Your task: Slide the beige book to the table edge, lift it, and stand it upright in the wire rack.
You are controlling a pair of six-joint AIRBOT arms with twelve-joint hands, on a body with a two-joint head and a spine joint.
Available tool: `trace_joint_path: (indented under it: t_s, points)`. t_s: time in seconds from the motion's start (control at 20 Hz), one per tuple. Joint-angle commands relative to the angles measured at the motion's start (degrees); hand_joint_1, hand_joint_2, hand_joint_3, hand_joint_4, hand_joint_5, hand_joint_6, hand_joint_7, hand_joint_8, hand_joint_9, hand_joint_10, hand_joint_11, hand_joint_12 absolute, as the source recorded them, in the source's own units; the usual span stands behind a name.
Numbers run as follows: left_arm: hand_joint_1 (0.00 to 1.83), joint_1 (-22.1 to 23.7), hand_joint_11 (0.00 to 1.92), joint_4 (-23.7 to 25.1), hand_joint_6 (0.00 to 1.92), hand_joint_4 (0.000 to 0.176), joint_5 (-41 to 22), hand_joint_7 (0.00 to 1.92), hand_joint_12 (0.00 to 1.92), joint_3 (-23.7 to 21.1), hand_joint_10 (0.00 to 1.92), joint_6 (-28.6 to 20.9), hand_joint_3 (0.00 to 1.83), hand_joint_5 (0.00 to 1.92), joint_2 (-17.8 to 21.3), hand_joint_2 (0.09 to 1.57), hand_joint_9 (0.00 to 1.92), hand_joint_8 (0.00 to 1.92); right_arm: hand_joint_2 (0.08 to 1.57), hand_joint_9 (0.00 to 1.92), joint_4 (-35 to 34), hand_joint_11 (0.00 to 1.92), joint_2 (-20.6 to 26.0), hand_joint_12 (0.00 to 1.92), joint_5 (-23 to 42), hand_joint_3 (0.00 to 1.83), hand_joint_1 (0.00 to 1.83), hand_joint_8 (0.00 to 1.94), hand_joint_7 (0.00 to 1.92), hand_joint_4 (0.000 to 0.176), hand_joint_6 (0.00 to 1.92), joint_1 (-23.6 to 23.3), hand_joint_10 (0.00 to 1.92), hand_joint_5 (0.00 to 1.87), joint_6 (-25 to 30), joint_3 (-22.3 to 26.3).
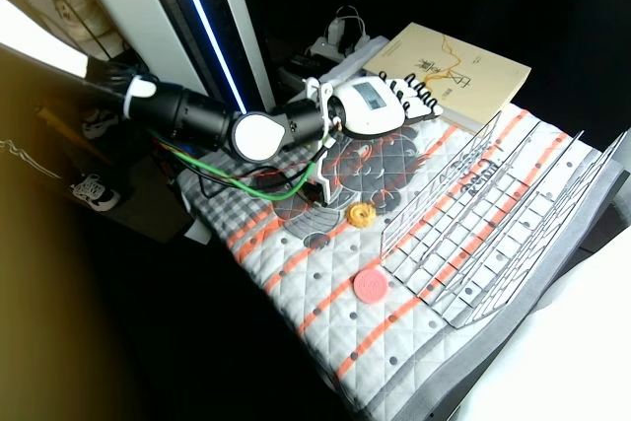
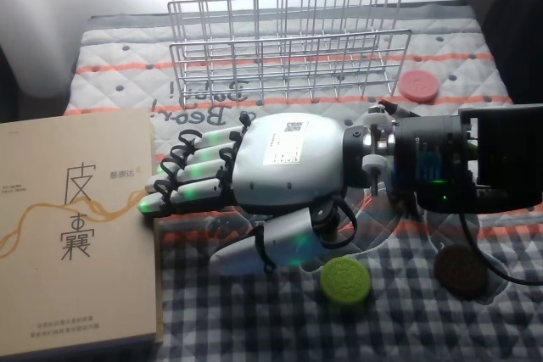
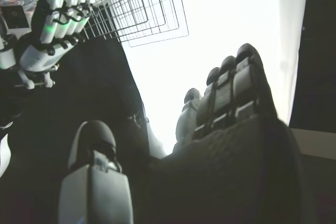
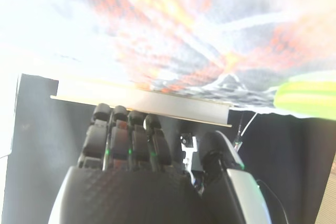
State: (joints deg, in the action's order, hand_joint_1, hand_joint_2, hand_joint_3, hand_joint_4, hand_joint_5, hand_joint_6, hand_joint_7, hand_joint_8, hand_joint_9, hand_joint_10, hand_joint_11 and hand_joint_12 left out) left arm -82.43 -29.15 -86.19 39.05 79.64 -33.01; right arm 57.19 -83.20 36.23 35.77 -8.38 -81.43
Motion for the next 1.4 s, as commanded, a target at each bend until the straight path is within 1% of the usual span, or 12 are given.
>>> trace_joint_path:
  t_s: [0.0,0.4,0.5,0.6,0.7,0.85,0.95,1.05,1.25,1.35]
  points:
    - [0.33,0.3,0.0,-0.8,0.0,0.176,-7.1,0.0,0.0,0.5,0.0,-0.2,0.0,0.0,-0.1,0.97,0.0,0.0,1.41,0.18,-2.5,0.14,-1.3,0.14,3.9,0.01,0.0,0.01,0.15,0.0,0.01,0.3,0.01,0.2,0.2,0.0]
    - [0.34,0.3,0.0,-0.8,0.0,0.176,-6.8,0.0,0.0,0.6,0.0,-0.8,0.0,0.0,-0.2,0.97,0.0,0.0,1.42,0.2,-1.9,0.16,-2.0,0.15,3.9,0.01,0.0,0.01,0.17,0.0,0.01,0.3,0.01,0.21,0.3,0.0]
    - [0.38,0.3,0.0,-0.8,0.01,0.176,-6.6,0.0,0.0,0.6,0.0,-0.8,0.0,0.02,-0.2,0.96,0.0,0.0,1.42,0.21,1.0,0.17,-2.2,0.16,3.3,0.0,0.0,0.01,0.17,0.0,0.01,-0.6,0.01,0.22,2.1,0.0]
    - [0.4,0.3,0.0,-0.7,0.0,0.176,-6.5,0.0,0.0,0.7,0.0,-0.8,0.0,0.02,-0.1,0.96,0.0,0.0,1.41,0.2,7.5,0.17,-2.2,0.16,2.2,0.0,0.0,0.01,0.17,0.0,0.0,-2.5,0.01,0.21,6.1,0.0]
    - [0.39,0.4,0.0,-0.7,0.0,0.176,-6.3,0.0,0.0,0.7,0.0,-1.0,0.0,0.01,-0.1,0.96,0.0,0.0,1.39,0.19,9.6,0.16,-2.2,0.15,1.8,0.0,0.0,0.0,0.16,0.0,0.0,-3.1,0.0,0.19,7.4,0.0]
    - [0.43,0.4,0.0,-0.6,0.0,0.176,-6.0,0.0,0.0,0.7,0.0,-1.1,0.0,0.01,-0.1,0.95,0.0,0.0,1.4,0.19,11.3,0.14,-2.2,0.14,1.6,0.0,0.0,0.0,0.17,0.0,0.0,-3.1,0.0,0.2,8.7,0.0]
    - [0.41,0.4,0.0,-0.6,0.0,0.176,-6.0,0.0,0.0,0.7,0.0,-1.4,0.0,0.0,-0.1,0.96,0.0,0.0,1.4,0.19,11.5,0.17,-2.2,0.16,1.5,0.0,0.0,0.0,0.17,0.0,0.0,-3.1,0.0,0.19,9.1,0.1]
    - [0.37,0.3,0.0,-0.6,0.0,0.176,-6.0,0.0,0.0,0.6,0.0,-1.8,0.0,0.0,-0.1,0.96,0.0,0.0,1.41,0.22,11.9,0.17,-2.1,0.16,0.8,0.0,0.0,0.01,0.19,0.0,0.01,-3.1,0.01,0.22,9.5,0.5]
    - [0.4,0.3,0.0,-0.7,0.0,0.176,-5.7,0.0,0.0,0.6,0.0,-1.9,0.0,0.0,-0.1,0.95,0.0,0.0,1.41,0.19,12.8,0.13,-1.0,0.14,0.6,0.0,0.0,0.0,0.17,0.0,0.01,-3.8,0.0,0.21,10.2,1.0]
    - [0.4,0.3,0.0,-0.7,0.0,0.176,-5.6,0.0,0.0,0.6,0.0,-2.1,0.0,0.0,-0.1,0.96,0.0,0.0,1.41,0.22,14.5,0.2,0.2,0.17,0.4,0.0,0.0,0.01,0.2,0.0,0.01,-5.0,0.01,0.24,10.2,2.0]
